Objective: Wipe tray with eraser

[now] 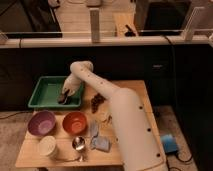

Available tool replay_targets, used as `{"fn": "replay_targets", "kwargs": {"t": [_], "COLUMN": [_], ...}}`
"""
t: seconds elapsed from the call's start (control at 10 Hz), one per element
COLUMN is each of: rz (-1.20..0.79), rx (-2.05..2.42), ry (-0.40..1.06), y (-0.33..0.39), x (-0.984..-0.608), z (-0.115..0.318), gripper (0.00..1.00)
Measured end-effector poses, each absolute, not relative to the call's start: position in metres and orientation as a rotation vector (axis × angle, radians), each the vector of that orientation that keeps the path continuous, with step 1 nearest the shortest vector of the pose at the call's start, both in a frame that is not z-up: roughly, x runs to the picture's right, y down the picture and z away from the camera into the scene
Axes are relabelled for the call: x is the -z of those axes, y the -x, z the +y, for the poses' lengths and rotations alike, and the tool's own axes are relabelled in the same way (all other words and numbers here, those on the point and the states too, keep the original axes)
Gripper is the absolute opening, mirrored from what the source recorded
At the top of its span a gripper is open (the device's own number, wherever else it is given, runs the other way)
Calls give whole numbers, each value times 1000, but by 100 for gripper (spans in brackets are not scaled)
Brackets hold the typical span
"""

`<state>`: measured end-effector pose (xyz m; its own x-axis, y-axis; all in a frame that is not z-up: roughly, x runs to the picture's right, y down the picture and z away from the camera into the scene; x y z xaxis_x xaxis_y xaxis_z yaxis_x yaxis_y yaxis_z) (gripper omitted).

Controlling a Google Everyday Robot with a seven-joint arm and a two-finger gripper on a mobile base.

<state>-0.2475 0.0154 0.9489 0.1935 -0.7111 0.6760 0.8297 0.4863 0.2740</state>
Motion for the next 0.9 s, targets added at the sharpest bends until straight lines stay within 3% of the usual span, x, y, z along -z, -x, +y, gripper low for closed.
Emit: {"fn": "replay_targets", "kwargs": {"t": [0.4, 0.9], "rz": [-814, -781], "rx": [1047, 1014], "ry": [186, 167], "y": [229, 225], "x": [-954, -970], "z": [20, -6], "gripper": [19, 19]}}
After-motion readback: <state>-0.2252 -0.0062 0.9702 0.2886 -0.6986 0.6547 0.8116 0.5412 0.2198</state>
